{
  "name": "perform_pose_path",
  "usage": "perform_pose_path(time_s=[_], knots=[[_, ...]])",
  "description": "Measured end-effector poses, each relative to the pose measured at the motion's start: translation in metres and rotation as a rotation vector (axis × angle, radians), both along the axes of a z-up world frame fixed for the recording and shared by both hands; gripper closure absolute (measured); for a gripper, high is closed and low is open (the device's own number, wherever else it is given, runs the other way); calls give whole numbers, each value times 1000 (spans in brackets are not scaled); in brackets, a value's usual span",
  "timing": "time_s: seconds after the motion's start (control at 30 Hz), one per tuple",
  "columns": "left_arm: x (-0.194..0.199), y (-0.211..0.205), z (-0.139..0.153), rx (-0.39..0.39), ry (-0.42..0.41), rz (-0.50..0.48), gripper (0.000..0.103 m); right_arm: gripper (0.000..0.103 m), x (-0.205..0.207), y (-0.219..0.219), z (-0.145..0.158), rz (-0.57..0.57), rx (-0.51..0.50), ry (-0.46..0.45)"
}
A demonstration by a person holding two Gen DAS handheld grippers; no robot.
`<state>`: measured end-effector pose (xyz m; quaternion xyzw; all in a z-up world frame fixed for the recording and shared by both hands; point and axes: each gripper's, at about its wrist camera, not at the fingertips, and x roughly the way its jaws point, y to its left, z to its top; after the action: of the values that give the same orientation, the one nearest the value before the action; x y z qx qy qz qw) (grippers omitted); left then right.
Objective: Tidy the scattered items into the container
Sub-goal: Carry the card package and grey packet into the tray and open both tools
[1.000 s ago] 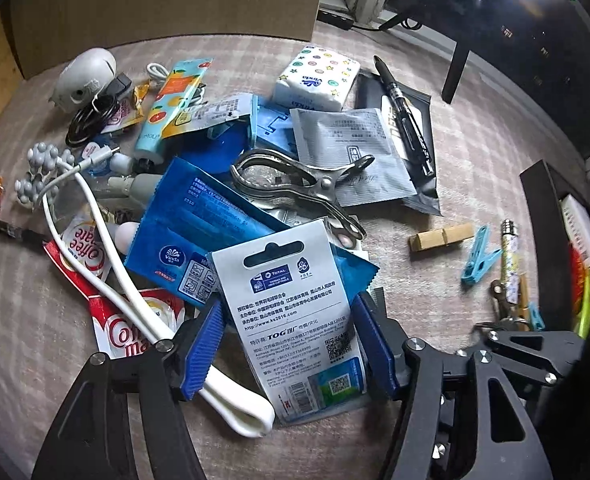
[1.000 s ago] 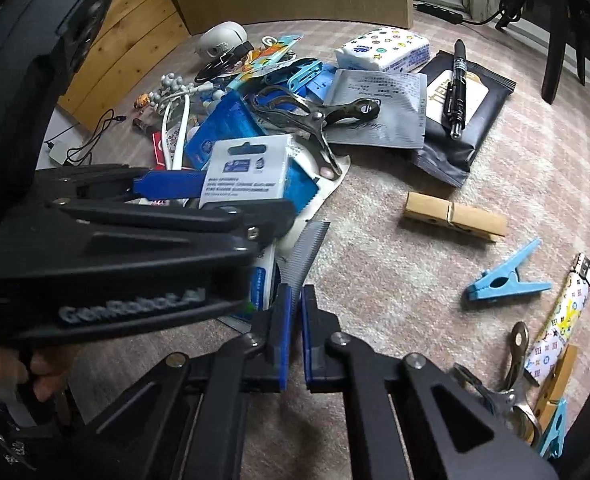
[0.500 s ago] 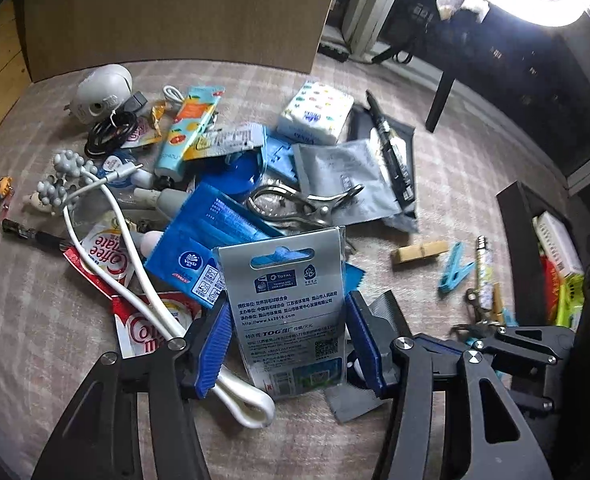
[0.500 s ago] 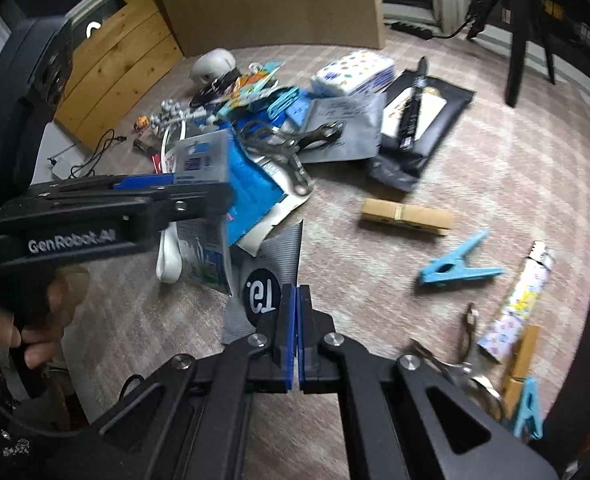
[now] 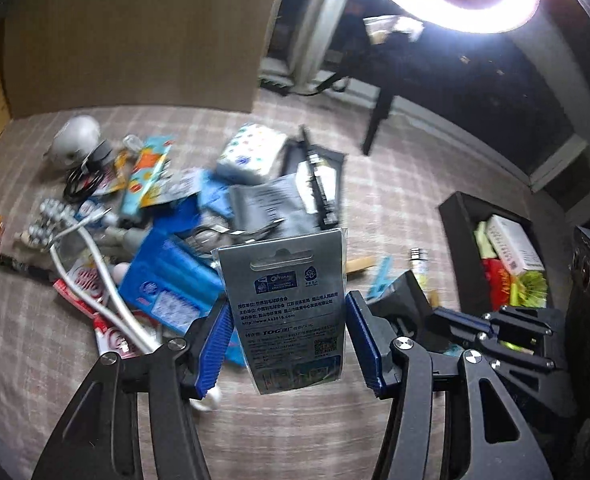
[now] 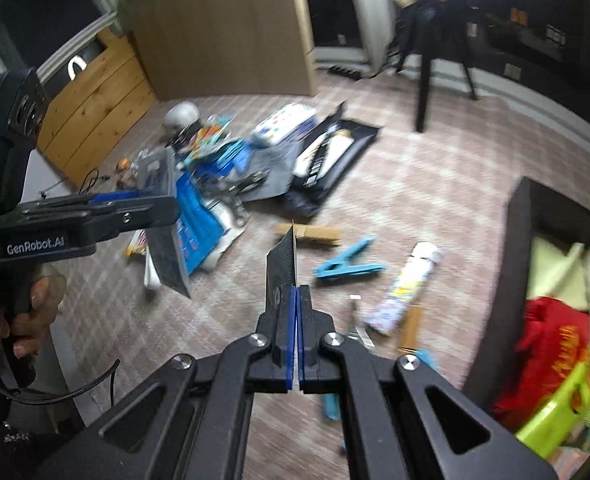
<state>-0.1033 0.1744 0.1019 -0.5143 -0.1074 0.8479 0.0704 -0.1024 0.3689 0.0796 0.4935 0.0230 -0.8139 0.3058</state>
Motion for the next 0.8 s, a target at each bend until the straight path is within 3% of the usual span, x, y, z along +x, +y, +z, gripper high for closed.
perform_pose_path(time_s=[0.2,0.4,0.63,0.8], knots=[[-6,46,21,13,40,-106,50,102,0,60,28,-129,-15,59],[-4,119,38,30,66,-276,50,102,12,142,50,-311,-13,104],[13,210,45,53,66,-495,50,102,39,231,63,-507,16,134],[25,255,52,58,75,-597,50,102,54,273,68,-595,26,140]])
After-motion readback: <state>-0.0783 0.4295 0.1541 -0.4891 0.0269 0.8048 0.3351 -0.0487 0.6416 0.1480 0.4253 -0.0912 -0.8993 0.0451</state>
